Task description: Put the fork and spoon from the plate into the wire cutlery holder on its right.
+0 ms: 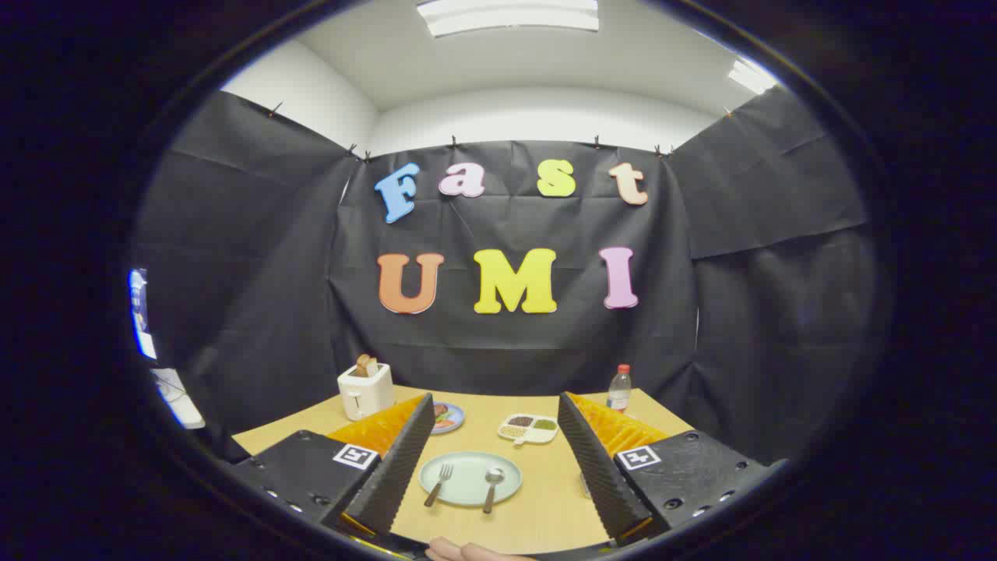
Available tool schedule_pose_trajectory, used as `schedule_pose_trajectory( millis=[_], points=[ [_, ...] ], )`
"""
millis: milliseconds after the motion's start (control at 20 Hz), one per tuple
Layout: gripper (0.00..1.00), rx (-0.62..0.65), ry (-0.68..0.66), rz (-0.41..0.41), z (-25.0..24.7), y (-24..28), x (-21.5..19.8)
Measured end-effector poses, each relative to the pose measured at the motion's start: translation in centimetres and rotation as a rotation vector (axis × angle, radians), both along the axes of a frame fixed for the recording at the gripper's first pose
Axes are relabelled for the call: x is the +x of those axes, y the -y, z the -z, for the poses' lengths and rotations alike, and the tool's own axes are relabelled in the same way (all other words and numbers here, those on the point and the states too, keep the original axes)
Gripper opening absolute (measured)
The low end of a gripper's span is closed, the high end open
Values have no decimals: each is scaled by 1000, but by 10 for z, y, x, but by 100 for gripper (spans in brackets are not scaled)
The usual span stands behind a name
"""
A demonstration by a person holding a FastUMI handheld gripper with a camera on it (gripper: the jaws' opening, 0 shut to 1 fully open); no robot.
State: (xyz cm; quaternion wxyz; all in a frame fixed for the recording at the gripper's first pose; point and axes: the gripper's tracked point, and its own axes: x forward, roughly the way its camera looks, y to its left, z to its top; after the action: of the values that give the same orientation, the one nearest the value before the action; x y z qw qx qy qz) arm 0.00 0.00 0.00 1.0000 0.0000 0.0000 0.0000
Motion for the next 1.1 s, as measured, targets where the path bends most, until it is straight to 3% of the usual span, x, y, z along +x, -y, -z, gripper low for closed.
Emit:
schedule_pose_trajectory(
  millis=[1100],
  points=[
    [95,-4,-87,38,28,5,25]
  ],
)
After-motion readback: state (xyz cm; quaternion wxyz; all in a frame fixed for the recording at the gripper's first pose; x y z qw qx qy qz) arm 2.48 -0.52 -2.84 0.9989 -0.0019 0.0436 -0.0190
